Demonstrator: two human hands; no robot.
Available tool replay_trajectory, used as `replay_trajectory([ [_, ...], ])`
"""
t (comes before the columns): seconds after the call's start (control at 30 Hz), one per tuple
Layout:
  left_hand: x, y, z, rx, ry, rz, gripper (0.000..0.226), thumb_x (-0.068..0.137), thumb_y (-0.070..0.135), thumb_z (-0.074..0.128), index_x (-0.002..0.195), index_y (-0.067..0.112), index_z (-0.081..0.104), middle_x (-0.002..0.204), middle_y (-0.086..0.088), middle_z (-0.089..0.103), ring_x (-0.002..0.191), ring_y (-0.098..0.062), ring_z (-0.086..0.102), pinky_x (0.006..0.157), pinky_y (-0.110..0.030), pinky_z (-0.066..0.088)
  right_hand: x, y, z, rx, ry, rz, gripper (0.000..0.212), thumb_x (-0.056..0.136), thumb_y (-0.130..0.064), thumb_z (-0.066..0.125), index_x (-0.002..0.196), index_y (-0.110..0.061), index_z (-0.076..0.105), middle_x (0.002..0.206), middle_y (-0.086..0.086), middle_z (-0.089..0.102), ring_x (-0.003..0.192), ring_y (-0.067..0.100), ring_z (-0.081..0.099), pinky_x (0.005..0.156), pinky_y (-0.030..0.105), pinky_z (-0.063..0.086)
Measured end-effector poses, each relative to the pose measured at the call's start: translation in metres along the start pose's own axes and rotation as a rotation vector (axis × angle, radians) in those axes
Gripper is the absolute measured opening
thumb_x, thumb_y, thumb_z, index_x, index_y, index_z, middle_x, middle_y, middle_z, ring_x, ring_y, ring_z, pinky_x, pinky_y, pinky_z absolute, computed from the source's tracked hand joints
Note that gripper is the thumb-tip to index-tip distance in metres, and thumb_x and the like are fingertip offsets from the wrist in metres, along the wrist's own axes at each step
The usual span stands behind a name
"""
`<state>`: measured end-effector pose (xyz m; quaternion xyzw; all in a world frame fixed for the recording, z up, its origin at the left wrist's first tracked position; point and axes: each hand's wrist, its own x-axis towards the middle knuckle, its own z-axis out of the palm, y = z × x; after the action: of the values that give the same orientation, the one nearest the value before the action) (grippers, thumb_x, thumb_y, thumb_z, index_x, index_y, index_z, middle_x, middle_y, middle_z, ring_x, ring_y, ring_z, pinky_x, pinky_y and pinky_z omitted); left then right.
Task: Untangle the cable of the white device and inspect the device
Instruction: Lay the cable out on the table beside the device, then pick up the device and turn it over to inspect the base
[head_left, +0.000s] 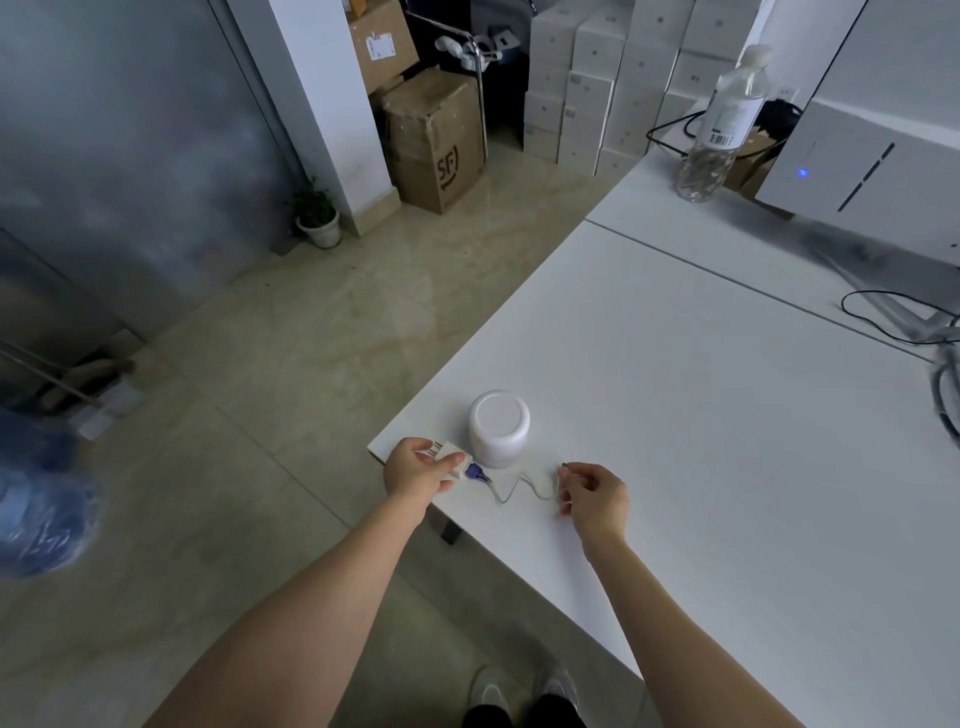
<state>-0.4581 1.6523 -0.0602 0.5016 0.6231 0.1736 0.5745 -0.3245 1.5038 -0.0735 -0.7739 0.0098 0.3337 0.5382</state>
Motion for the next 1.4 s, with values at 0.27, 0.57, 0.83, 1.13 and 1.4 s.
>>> replay_trajectory([
  [0.27,0.001,0.000,-0.002,-0.054,-0.013,-0.028,0.044,0.073,0.011,0.077,0.112,0.005,0.056,0.096,-0.009,0.053,0.085,-0.026,0.057,0.055,-0.027,0.055,-0.001,-0.001,0.001,0.007,0.009,0.011,0.016,0.088,-0.011,0.061,0.097,0.000,0.066,0.074,0.008,0.064,0.058,0.019,0.057,0.056,0.028,0.054],
  [0.57,0.002,0.029,0.007,-0.126,0.004,0.047,0.026,0.089,0.034,0.056,0.099,0.010,0.060,0.086,-0.005,0.058,0.073,-0.021,0.056,0.054,-0.031,0.053,-0.007,-0.037,0.005,0.186,-0.131,0.074,0.034,0.095,-0.033,0.048,0.101,-0.002,0.060,0.080,0.015,0.064,0.063,0.026,0.062,0.068,0.034,0.058],
  [0.83,-0.001,0.050,0.024,0.156,-0.204,0.078,0.050,0.094,0.049,0.031,0.118,0.018,0.061,0.121,-0.008,0.061,0.114,-0.029,0.057,0.099,-0.045,0.047,-0.012,-0.063,0.027,0.066,-0.396,0.249,0.059,0.093,-0.058,0.027,0.129,-0.015,0.049,0.086,0.018,0.066,0.071,0.032,0.068,0.076,0.038,0.058],
  [1.13,0.002,0.055,0.028,0.075,-0.298,-0.007,0.049,0.095,0.049,0.034,0.124,0.016,0.057,0.120,-0.006,0.060,0.114,-0.026,0.057,0.094,-0.039,0.052,-0.007,-0.062,0.036,-0.017,-0.335,0.164,0.053,0.095,-0.051,0.032,0.121,-0.011,0.056,0.111,0.012,0.053,0.090,0.029,0.058,0.087,0.039,0.052],
  [1.4,-0.004,0.061,0.031,-0.138,-0.337,-0.003,0.041,0.099,0.037,0.033,0.113,0.013,0.062,0.113,-0.008,0.062,0.107,-0.022,0.058,0.070,-0.026,0.051,-0.006,-0.073,0.033,0.227,-0.324,0.203,0.048,0.092,-0.053,0.040,0.116,-0.014,0.054,0.123,0.016,0.054,0.094,0.032,0.065,0.078,0.036,0.057],
])
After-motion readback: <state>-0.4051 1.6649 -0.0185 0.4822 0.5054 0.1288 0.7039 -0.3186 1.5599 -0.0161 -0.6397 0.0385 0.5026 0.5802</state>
